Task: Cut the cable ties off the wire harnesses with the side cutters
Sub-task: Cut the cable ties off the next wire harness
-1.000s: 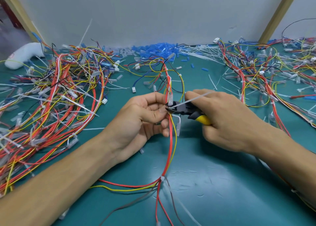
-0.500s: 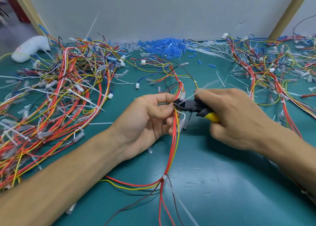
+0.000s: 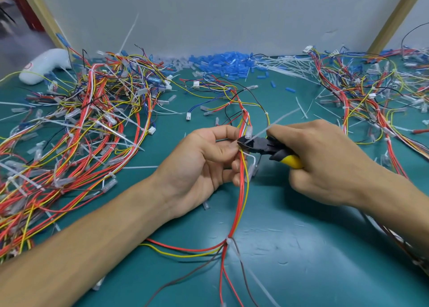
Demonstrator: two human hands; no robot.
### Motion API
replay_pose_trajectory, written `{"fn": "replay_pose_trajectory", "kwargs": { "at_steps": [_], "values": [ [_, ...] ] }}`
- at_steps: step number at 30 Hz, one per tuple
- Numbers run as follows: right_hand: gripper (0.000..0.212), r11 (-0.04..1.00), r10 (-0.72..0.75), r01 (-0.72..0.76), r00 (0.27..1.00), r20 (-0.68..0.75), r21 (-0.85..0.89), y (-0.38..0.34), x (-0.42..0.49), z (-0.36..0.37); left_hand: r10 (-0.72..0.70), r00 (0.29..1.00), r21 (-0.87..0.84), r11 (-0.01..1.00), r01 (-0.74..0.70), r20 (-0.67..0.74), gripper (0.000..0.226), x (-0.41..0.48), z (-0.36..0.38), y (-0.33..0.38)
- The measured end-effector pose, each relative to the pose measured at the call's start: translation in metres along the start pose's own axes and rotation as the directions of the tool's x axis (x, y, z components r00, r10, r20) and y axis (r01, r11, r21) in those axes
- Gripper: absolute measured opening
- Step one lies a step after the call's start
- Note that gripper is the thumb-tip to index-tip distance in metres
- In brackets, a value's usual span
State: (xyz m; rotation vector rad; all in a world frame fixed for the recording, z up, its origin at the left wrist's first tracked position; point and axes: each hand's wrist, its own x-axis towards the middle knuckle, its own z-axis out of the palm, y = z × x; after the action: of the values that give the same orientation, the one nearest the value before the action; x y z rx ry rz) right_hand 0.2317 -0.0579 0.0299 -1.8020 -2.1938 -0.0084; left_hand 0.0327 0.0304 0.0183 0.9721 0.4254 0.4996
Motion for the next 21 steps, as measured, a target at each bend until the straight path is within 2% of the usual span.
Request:
{"fn": "replay_pose_trajectory", "kwargs": {
  "at_steps": [10, 14, 21],
  "values": [
    [0.026, 0.99, 0.032, -0.032, 0.999, 0.0, 0.14, -0.004, 0.0, 0.005, 0.071, 0.997, 0.001, 0.997, -0.071, 0.033, 0.017, 0.001, -0.003, 0.002],
    [0.026, 0.977, 0.055, -0.053, 0.998, -0.004, 0.206, -0.005, 0.002, 0.007, 0.224, 0.974, 0.076, 0.972, -0.225, 0.011, 0.02, 0.002, 0.0, -0.002],
    [0.018, 0.893, 0.164, -0.154, 0.986, 0.013, 0.424, -0.016, 0.004, 0.004, 0.481, 0.876, 0.223, 0.859, -0.461, -0.041, 0.016, 0.005, -0.002, -0.002]
  ]
}}
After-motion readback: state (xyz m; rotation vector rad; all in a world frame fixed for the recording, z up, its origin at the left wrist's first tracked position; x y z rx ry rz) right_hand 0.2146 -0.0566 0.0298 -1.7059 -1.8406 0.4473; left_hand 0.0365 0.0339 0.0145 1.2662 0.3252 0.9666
